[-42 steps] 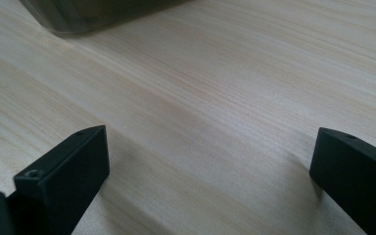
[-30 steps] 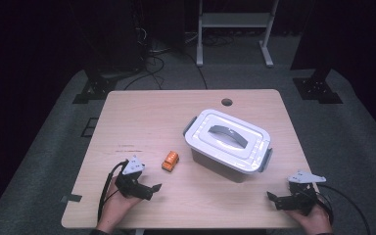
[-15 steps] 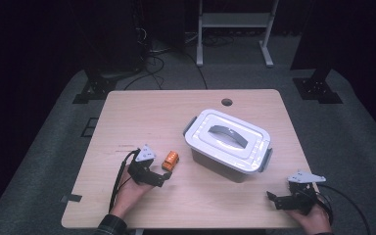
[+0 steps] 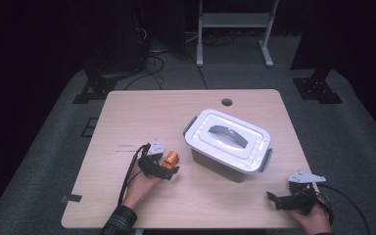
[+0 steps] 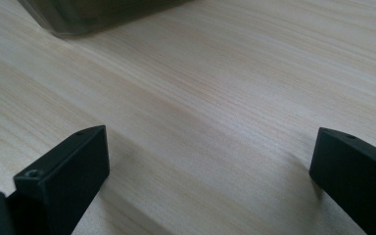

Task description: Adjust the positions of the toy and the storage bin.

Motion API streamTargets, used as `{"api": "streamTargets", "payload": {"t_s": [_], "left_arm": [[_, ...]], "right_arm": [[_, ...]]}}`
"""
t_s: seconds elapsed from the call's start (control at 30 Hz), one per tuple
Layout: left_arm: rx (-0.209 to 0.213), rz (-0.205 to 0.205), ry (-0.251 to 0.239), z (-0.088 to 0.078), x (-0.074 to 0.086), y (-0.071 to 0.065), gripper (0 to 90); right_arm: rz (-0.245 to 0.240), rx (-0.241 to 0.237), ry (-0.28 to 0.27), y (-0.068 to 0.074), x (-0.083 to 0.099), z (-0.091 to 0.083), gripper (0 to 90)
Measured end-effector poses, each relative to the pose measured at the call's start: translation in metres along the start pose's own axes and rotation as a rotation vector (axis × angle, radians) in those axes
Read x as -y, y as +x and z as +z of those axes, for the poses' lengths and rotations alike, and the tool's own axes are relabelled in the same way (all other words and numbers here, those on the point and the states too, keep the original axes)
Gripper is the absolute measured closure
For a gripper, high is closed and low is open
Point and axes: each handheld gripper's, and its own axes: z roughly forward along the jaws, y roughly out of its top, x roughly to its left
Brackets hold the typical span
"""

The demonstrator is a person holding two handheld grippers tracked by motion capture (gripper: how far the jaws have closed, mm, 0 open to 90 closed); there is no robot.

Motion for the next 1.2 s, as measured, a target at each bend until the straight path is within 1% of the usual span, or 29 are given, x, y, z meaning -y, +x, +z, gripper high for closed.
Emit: {"api": "streamTargets", "payload": {"t_s": [0.17, 0.23, 0.3, 0.37, 0.5, 0.6, 0.77, 0.87, 1.2], "left_arm": [[-0.02, 0.008, 0.015, 0.006, -0.002, 0.001, 0.0], [-0.024, 0.013, 0.023, 0.005, -0.002, 0.001, 0.0], [-0.042, 0.018, 0.039, 0.005, -0.001, 0.002, 0.0], [-0.051, 0.012, 0.039, 0.004, 0.0, 0.004, 0.0], [-0.072, 0.012, 0.052, 0.001, 0.003, 0.007, 0.0], [-0.069, 0.005, 0.051, -0.001, 0.004, 0.009, 0.0], [-0.074, 0.006, 0.057, -0.004, 0.005, 0.011, 0.0], [-0.079, -0.008, 0.051, -0.007, 0.006, 0.015, 0.0], [-0.086, -0.016, 0.062, -0.013, 0.01, 0.024, 0.0]], "right_arm": [[0.0, 0.0, 0.001, 0.0, 0.0, 0.0, 0.2], [0.0, 0.0, 0.0, 0.0, 0.0, 0.0, 0.2], [0.0, 0.0, 0.0, 0.0, 0.0, 0.0, 0.2], [0.0, 0.0, 0.0, 0.0, 0.0, 0.0, 0.2], [0.001, 0.0, 0.0, 0.0, 0.0, 0.0, 0.2], [0.0, 0.0, 0.0, 0.0, 0.0, 0.0, 0.2], [0.0, 0.0, 0.001, 0.0, 0.0, 0.0, 0.2], [-0.001, 0.0, 0.001, 0.0, 0.0, 0.0, 0.2], [0.0, 0.0, 0.001, 0.0, 0.0, 0.0, 0.2]]}}
